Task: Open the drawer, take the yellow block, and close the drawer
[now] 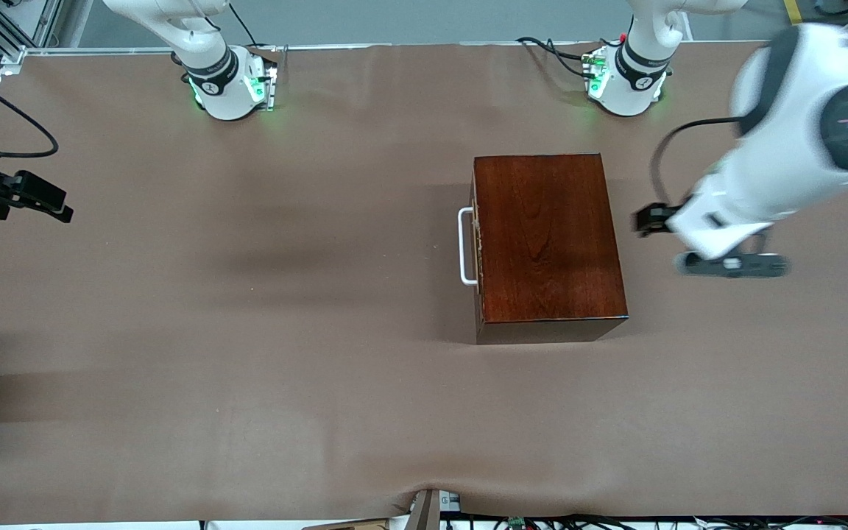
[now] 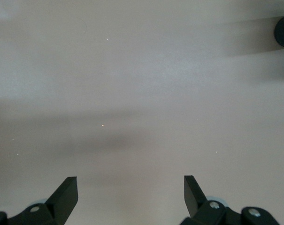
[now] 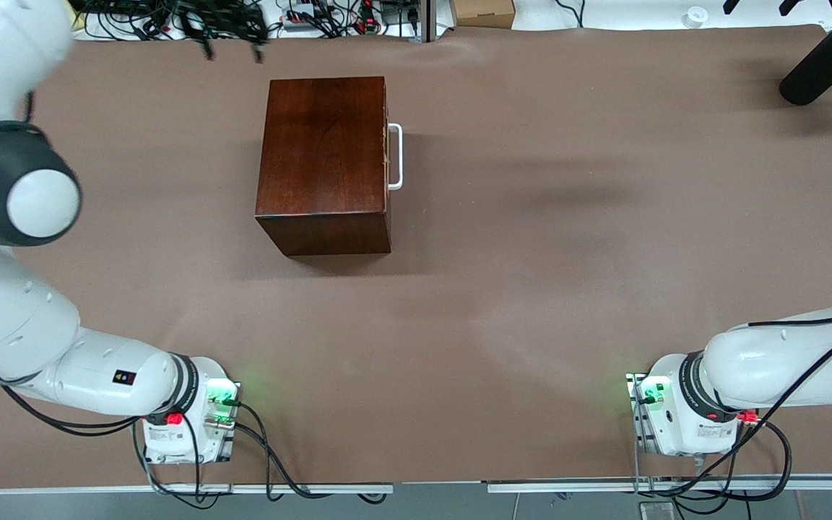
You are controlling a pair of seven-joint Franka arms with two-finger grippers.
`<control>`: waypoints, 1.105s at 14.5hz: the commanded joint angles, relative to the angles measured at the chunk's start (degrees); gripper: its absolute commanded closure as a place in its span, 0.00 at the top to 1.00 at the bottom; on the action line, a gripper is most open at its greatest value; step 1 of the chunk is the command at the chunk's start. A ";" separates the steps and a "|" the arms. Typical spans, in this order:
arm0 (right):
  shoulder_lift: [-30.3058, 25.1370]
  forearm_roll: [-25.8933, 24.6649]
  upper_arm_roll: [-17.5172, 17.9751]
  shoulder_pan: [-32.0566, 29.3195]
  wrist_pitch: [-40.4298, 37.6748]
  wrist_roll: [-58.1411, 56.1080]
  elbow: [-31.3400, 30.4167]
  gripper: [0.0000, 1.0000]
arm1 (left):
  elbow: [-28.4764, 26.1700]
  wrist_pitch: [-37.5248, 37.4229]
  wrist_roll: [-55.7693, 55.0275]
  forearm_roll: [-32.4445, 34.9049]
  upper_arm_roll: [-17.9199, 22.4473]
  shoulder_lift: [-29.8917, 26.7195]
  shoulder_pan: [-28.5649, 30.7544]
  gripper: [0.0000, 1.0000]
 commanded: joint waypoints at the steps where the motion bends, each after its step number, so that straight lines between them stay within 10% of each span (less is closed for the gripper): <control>1: -0.50 0.00 -0.07 0.15 -0.48 0.83 0.14 1.00 | 5.23 1.40 -10.40 0.61 0.33 5.86 -7.74 1.00; 9: -0.59 0.00 -0.34 -0.38 -0.48 0.74 0.32 1.00 | 9.98 22.66 -38.46 2.27 2.08 21.24 -27.62 1.00; 16: -0.59 0.00 -0.25 -0.12 -0.48 0.65 0.58 1.00 | 9.63 15.74 -40.15 7.73 2.96 24.42 -31.59 1.00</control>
